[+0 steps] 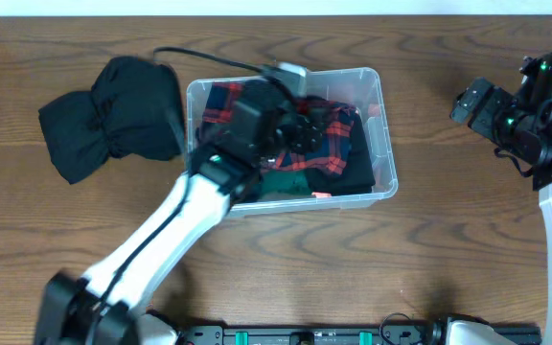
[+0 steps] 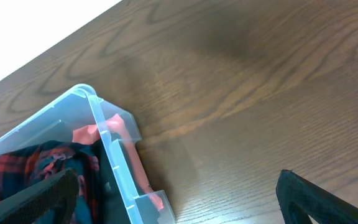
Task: Pack container
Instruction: 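Lower the plaid shirt into the bin, spread it, and release, then move the left gripper to the black garment and grasp it, then lift the black garment with the left gripper and carry it over the bin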
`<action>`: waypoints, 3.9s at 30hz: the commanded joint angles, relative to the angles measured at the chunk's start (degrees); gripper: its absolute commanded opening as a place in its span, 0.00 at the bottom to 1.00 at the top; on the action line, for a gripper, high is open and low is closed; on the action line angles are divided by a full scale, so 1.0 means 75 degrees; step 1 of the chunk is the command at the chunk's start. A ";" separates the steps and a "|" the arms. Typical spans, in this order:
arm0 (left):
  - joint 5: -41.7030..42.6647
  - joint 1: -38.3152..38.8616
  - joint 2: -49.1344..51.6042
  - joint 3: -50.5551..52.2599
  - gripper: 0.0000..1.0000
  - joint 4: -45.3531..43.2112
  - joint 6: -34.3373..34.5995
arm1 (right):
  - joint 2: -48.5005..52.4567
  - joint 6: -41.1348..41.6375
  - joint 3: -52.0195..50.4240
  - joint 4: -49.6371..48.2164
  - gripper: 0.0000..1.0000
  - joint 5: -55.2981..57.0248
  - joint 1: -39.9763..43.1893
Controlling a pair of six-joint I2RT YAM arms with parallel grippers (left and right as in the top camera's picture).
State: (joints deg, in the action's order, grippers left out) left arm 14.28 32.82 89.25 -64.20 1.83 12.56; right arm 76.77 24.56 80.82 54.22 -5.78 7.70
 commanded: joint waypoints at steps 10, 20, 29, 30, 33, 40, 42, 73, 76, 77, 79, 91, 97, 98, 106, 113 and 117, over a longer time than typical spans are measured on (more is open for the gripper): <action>0.1102 0.0254 0.2378 -0.0015 0.70 0.0064 -0.0315 | 0.0015 0.0032 0.0020 0.0003 0.99 -0.0009 0.0047; 0.0589 -0.0574 -0.0321 -0.2177 0.76 0.2565 -0.0184 | 0.0015 0.0032 0.0020 0.0003 0.99 -0.0009 0.0047; -0.1504 -0.4409 -0.1775 -0.2430 0.86 0.5112 0.1542 | 0.0015 0.0032 0.0020 0.0003 0.99 -0.0009 0.0047; -0.1501 -0.4861 -0.1734 -0.2413 0.87 0.5281 0.1571 | 0.0015 0.0032 0.0020 0.0003 0.99 -0.0009 0.0047; -0.0997 -0.6554 -0.1399 -0.2326 0.88 0.5724 0.1536 | 0.0015 0.0032 0.0020 0.0003 0.99 -0.0009 0.0047; 0.1402 -0.9439 0.0364 -0.2317 0.94 0.5581 0.0597 | 0.0015 0.0032 0.0020 0.0003 0.99 -0.0009 0.0047; 0.1935 -0.9871 0.1005 -0.2320 0.96 0.5412 0.0385 | 0.0015 0.0032 0.0020 0.0003 0.99 -0.0009 0.0047; 0.3602 -0.9999 0.5088 -0.2320 0.81 0.3456 -0.0647 | 0.0015 0.0029 0.0020 0.0003 0.99 -0.0009 0.0047; 0.4118 -0.9847 0.5088 -0.2320 0.61 0.3401 -0.0641 | 0.0015 0.0032 0.0020 0.0003 0.99 -0.0009 0.0047; 0.4194 -0.9827 0.5085 -0.2323 0.45 0.3442 -0.0641 | 0.0015 0.0029 0.0020 0.0003 0.99 -0.0009 0.0047; 0.4211 -0.9836 0.5039 -0.2323 0.21 0.3625 -0.0641 | 0.0015 0.0032 0.0020 0.0003 0.99 -0.0009 0.0047; 0.5132 -0.9978 0.1874 -0.2489 0.06 0.4657 -0.0609 | 0.0015 0.0032 0.0020 0.0003 0.99 -0.0009 0.0047; 0.6210 -0.9973 -0.0912 -0.2489 0.06 0.4797 0.0195 | 0.0015 0.0032 0.0020 0.0003 0.99 -0.0009 0.0047; 0.6388 -0.9938 -0.1309 -0.2489 0.06 0.4782 0.0335 | 0.0015 0.0032 0.0020 0.0003 0.99 -0.0009 0.0047; 0.7189 -0.8081 -0.3622 -0.2486 0.06 0.4645 0.0921 | 0.0015 0.0032 0.0020 0.0003 0.99 -0.0009 0.0047; 0.4835 -0.4864 -0.3987 -0.2486 0.06 0.3719 0.1498 | 0.0015 0.0032 0.0020 0.0003 0.99 -0.0009 0.0047; 0.3290 -0.2920 -0.3448 -0.2486 0.06 0.3048 0.1510 | 0.0015 0.0032 0.0020 0.0003 0.99 -0.0009 0.0047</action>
State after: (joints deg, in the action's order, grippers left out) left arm 50.02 4.80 61.45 -81.97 27.73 23.14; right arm 76.77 24.56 80.82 54.22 -5.78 7.70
